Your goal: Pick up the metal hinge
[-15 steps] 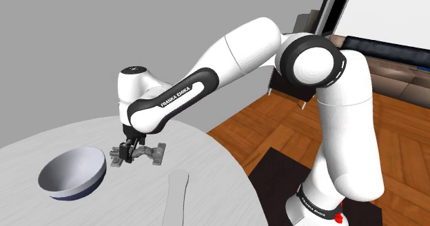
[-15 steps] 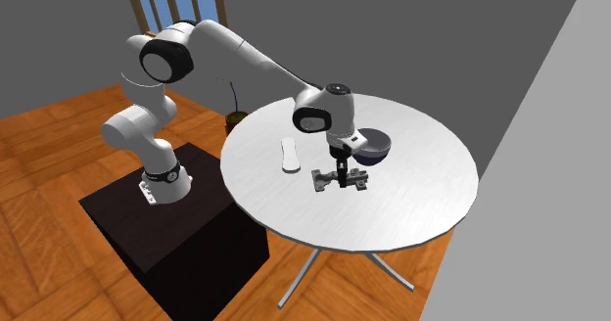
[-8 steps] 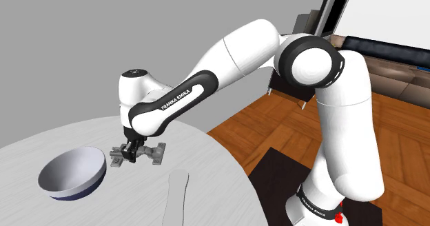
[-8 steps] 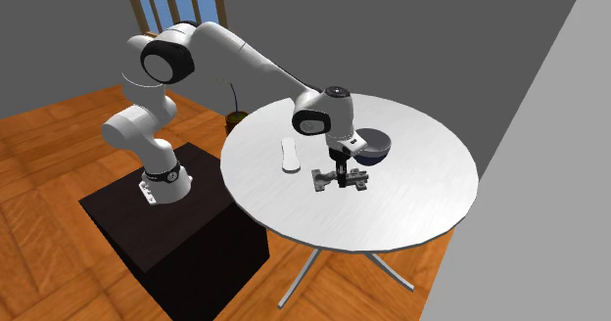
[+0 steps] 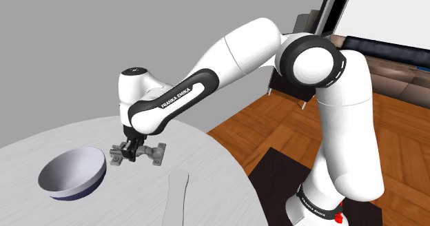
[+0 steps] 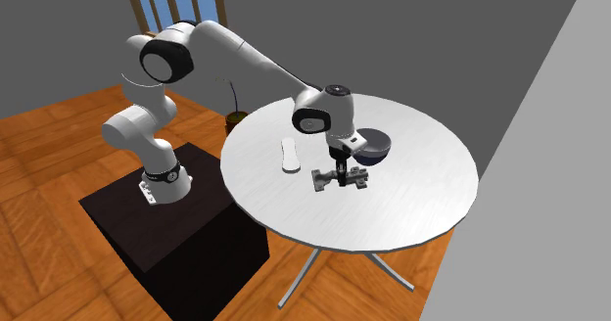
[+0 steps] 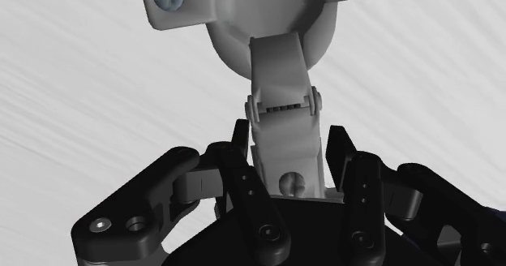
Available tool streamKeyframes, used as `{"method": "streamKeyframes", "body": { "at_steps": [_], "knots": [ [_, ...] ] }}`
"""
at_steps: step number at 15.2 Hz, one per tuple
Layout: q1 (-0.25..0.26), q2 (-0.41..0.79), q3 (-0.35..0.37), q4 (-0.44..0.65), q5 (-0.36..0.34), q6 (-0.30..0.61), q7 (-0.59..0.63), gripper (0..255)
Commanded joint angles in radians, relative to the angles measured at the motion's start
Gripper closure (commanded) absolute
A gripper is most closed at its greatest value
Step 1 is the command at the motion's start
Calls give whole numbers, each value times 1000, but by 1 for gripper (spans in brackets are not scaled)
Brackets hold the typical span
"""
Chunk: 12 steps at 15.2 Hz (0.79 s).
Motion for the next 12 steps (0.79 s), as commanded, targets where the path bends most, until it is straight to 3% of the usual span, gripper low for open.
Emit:
{"method": "streamKeyframes", "body": {
  "at_steps": [1,12],
  "knots": [
    [-2,-15,3,5,4,-20,-2,255],
    [-10,-88,15,54,26,-139,-12,255]
  ]
}}
